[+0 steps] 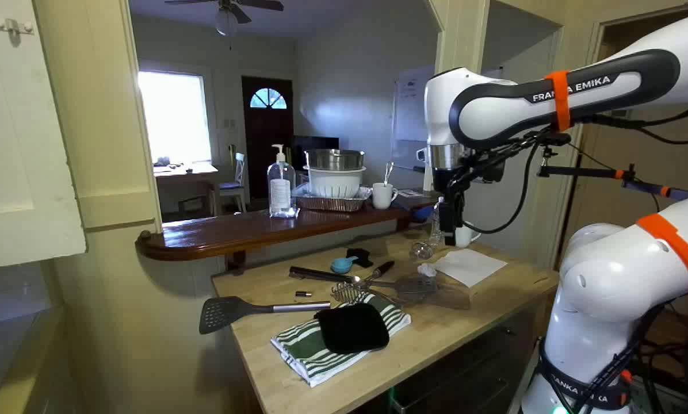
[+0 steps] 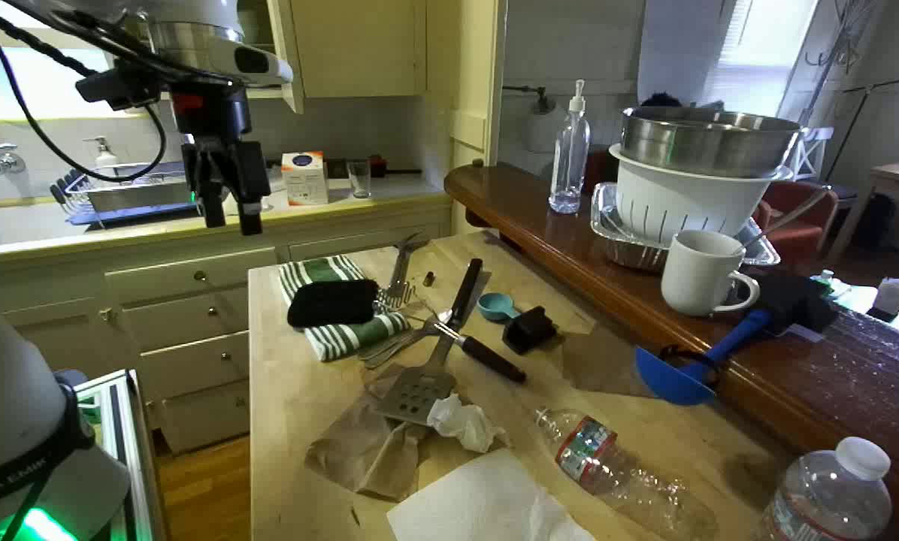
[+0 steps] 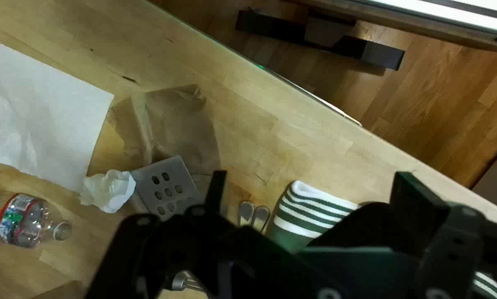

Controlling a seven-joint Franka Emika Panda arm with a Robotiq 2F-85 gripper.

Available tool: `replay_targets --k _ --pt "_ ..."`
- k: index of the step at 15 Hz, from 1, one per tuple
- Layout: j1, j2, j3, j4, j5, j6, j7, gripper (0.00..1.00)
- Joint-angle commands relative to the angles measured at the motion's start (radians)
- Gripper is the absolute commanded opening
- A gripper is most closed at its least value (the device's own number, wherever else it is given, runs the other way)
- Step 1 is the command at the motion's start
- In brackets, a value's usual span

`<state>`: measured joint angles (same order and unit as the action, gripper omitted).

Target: Move the potato masher to the left.

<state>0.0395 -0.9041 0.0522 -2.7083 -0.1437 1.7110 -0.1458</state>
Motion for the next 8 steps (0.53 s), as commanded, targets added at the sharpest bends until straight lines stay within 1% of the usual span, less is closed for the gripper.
replay_targets --k 1,6,7,8 --pt "0.017 0.001 -0.013 0.002 -0.009 -0.003 0.011 1.00" --pt "0.017 0.001 -0.013 0.002 -0.009 -0.003 0.011 1.00" --pt "0.020 0.027 -0.014 0.007 0.001 0.023 0.019 1.00" --pt "0.027 0.068 -0.016 0.013 0.019 0.077 0.029 1.00"
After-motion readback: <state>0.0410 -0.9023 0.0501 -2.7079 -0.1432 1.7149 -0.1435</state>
